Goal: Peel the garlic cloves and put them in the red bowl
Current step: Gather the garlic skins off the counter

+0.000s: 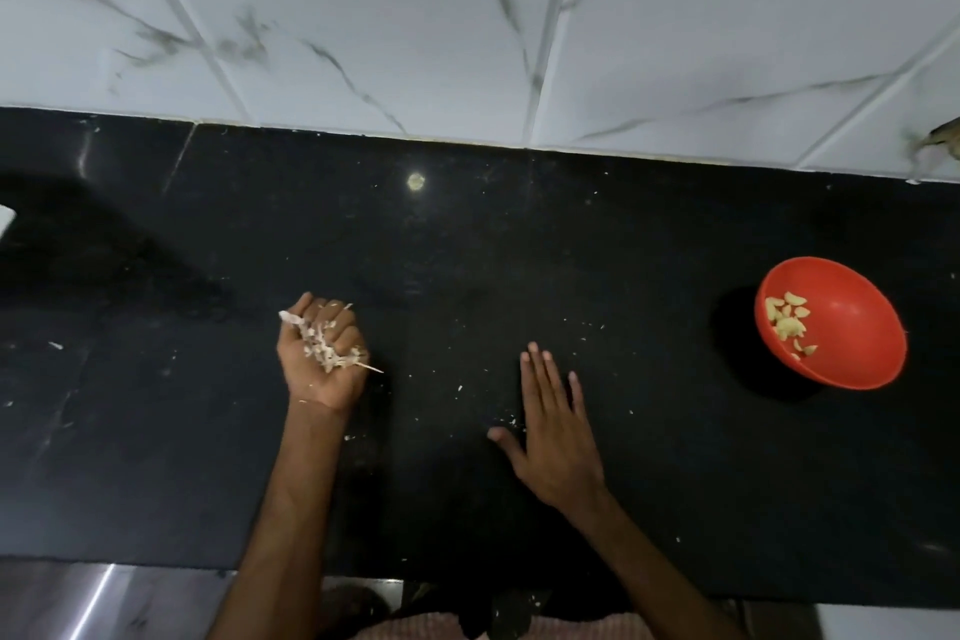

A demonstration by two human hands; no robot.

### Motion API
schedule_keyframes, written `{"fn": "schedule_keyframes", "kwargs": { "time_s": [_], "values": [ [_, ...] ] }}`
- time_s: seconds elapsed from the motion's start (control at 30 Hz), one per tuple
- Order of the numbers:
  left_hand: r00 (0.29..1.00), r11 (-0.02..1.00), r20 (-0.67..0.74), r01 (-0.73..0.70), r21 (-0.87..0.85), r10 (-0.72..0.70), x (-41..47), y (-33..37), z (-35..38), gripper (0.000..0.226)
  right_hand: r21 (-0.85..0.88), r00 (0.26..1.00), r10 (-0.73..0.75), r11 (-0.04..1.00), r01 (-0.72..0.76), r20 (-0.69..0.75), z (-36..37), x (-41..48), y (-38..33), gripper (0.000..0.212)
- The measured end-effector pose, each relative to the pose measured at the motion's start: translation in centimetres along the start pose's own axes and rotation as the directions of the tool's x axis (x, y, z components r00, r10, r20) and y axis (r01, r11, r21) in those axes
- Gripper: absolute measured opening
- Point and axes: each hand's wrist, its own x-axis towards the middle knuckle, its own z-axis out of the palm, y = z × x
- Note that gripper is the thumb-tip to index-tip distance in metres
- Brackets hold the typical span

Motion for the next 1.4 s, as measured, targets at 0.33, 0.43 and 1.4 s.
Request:
{"fn": "schedule_keyframes", "kwargs": {
  "time_s": [0.33,0.43,1.4],
  "values": [
    [0.991,0.988,-0.036,-0.124,0.089,0.128,-6.4,7.4,0.9,0.044,-0.028,0.878,-0.459,0.884,0.466,0.136,5.6,8.2,-19.0,0.079],
    [0.993,0.99,-0.039,-0.11,0.084,0.113,-6.6,7.2,1.2,0.044,-0.038,0.944,-0.322,0.945,0.325,0.067,5.3,8.4,-17.8,0.06],
    [1.0,0.999,-0.013,-0.006,0.054,0.007,-4.8,2.1,-0.9,0.041,0.009,0.933,-0.296,0.954,0.301,0.205,-1.0,3.3,0.3,0.07]
  ]
}}
